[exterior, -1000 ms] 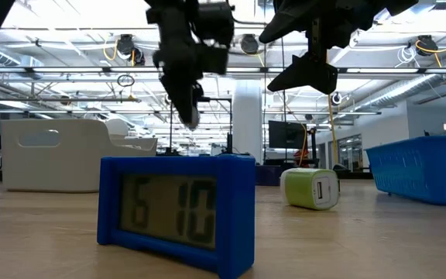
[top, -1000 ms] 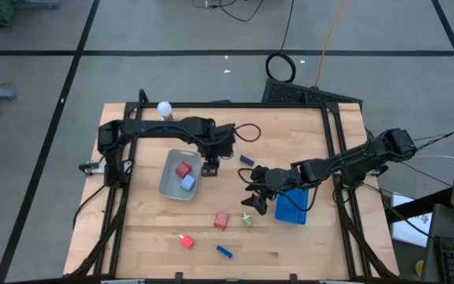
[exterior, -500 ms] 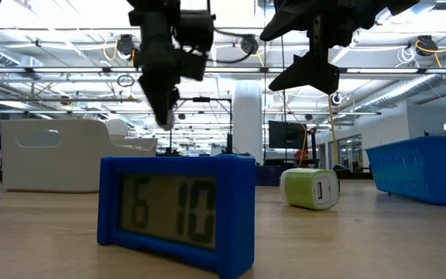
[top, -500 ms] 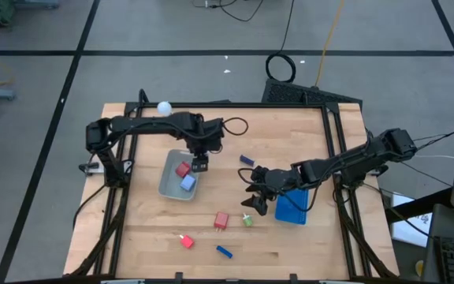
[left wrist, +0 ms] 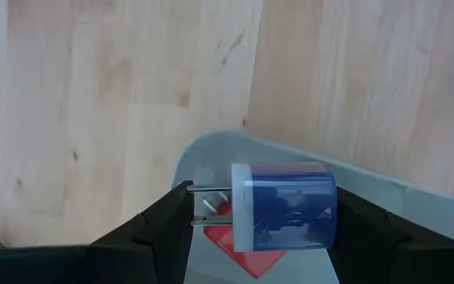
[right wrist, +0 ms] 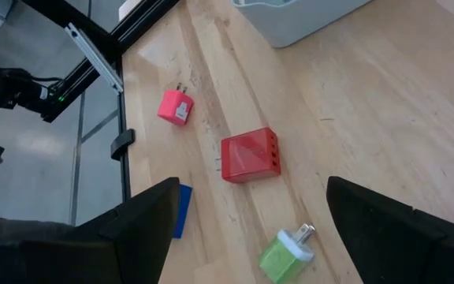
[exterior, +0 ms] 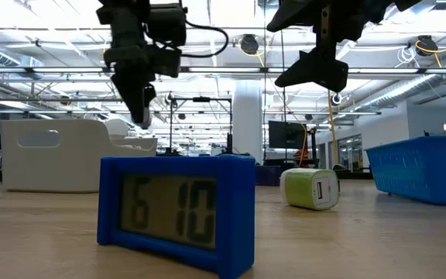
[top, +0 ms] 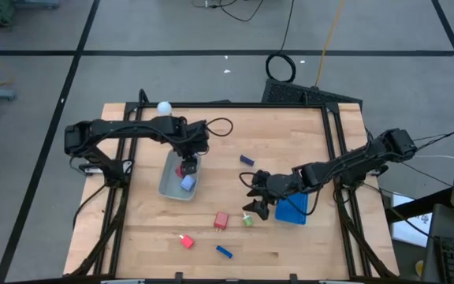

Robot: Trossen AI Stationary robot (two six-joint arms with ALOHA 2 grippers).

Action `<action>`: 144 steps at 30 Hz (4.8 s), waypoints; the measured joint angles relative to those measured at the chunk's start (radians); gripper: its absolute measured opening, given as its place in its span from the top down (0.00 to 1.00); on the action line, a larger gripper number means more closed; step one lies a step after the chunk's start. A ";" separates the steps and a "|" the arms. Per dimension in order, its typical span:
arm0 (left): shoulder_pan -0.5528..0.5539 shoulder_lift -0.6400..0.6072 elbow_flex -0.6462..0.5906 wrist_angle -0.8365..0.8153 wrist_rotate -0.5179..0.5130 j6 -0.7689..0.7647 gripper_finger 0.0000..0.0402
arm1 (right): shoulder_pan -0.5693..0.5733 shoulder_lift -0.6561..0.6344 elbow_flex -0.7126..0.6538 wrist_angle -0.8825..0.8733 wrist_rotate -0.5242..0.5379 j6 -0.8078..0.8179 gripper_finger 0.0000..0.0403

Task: Pick & Place Office items
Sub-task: Put the purple charger adapter into the gray bin, then put the top blue digital clock into the blue bin

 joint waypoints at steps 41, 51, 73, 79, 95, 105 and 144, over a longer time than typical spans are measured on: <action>-0.001 -0.004 0.232 -0.117 -0.023 0.222 0.25 | -0.013 0.000 0.000 0.000 0.102 0.073 0.23; 0.026 0.043 0.248 0.084 0.034 0.211 0.35 | -0.018 -0.048 0.000 0.131 0.105 0.133 0.23; -0.039 0.000 0.367 0.135 0.097 -0.163 0.40 | -0.591 -0.035 0.423 -0.997 -0.298 -0.362 0.30; -0.047 0.000 0.368 0.136 0.087 -0.203 0.39 | -0.580 0.120 0.498 -1.027 -0.340 -0.484 0.30; -0.050 0.000 0.368 0.110 0.087 -0.272 0.39 | -0.592 0.190 0.507 -0.718 -0.359 -0.397 0.32; -0.067 0.000 0.368 0.096 0.087 -0.239 0.39 | -0.564 0.248 0.506 -0.762 -0.291 -0.339 0.29; -0.067 0.000 0.367 0.125 0.086 -0.221 0.39 | -0.557 0.414 0.475 -0.774 -0.133 -0.689 0.22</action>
